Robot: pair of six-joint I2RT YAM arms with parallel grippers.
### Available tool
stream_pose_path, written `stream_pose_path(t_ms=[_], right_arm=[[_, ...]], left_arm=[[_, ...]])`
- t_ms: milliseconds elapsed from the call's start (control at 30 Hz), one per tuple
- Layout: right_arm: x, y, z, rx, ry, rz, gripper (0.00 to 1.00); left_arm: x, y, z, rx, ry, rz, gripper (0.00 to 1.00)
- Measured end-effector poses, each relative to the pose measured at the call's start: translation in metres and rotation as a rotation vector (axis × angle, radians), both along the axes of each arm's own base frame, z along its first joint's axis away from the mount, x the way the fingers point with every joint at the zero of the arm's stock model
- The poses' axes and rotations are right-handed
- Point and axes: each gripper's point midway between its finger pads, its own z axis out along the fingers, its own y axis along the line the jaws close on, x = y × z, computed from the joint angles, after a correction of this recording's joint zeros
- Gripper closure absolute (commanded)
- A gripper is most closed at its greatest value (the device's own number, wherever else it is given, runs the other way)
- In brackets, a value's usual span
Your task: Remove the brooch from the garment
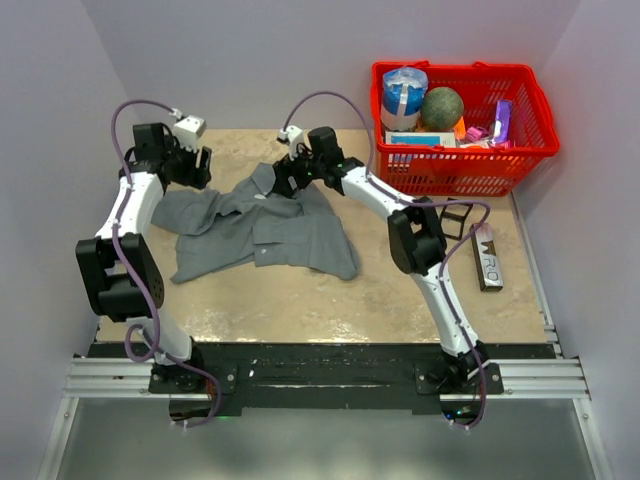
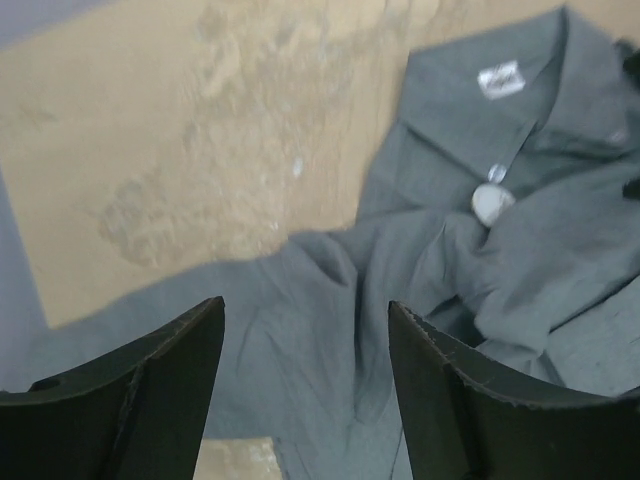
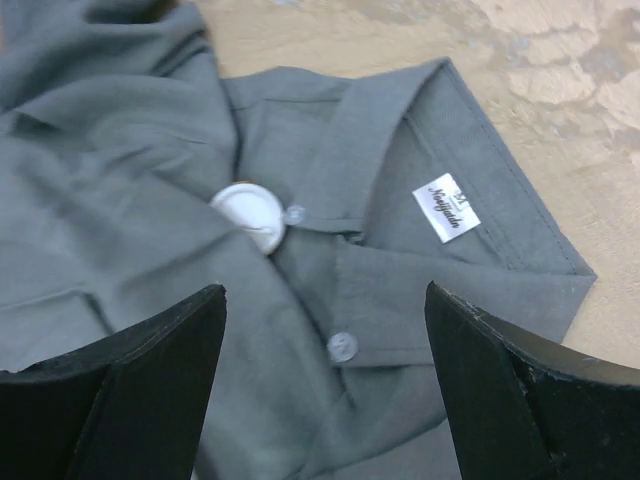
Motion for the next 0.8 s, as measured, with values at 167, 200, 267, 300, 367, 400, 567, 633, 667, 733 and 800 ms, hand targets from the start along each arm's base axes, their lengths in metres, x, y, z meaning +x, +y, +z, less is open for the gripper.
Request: stream_pose_path(t_ms=[167, 200, 267, 300, 367, 400, 567, 633, 667, 733, 800], right_arm=[[0.023, 0.002, -0.034, 0.029, 0.014, -0.034, 0.15], [0.029, 0.003, -0.035, 0.042, 0.004, -0.040, 0.15], [0.037, 0.008, -0.031, 0.078, -0.015, -0.052, 0.14], [0.038, 0.012, -0.028, 0.095, -0.022, -0.054, 0.14], [0.040, 0.021, -0.018, 0.136, -0.042, -0.056, 0.14], [0.040, 0.026, -0.014, 0.150, -0.049, -0.055, 0.14], [0.033, 0.057, 0.000, 0.233, -0.071, -0.044, 0.20], [0.029, 0.065, -0.008, 0.239, -0.059, -0.053, 0.25], [0.029, 0.068, -0.011, 0.240, -0.055, -0.060, 0.28], [0.028, 0.073, -0.025, 0.238, -0.030, -0.083, 0.30], [0.029, 0.077, -0.037, 0.236, -0.013, -0.109, 0.31]], left_arm=[[-0.017, 0.022, -0.050, -0.014, 0.142, 0.046, 0.30], [-0.018, 0.026, -0.052, -0.011, 0.146, 0.052, 0.30], [-0.018, 0.032, -0.054, -0.013, 0.151, 0.063, 0.31], [-0.018, 0.033, -0.056, -0.015, 0.156, 0.066, 0.31], [-0.020, 0.035, -0.062, -0.020, 0.176, 0.071, 0.31], [-0.021, 0.036, -0.064, -0.024, 0.184, 0.070, 0.30], [-0.032, 0.030, -0.075, -0.045, 0.227, 0.033, 0.31], [-0.039, 0.027, -0.083, -0.051, 0.251, 0.021, 0.32], [-0.042, 0.027, -0.086, -0.051, 0.261, 0.017, 0.32], [-0.048, 0.026, -0.092, -0.049, 0.284, 0.012, 0.33], [-0.050, 0.027, -0.094, -0.050, 0.292, 0.009, 0.33]])
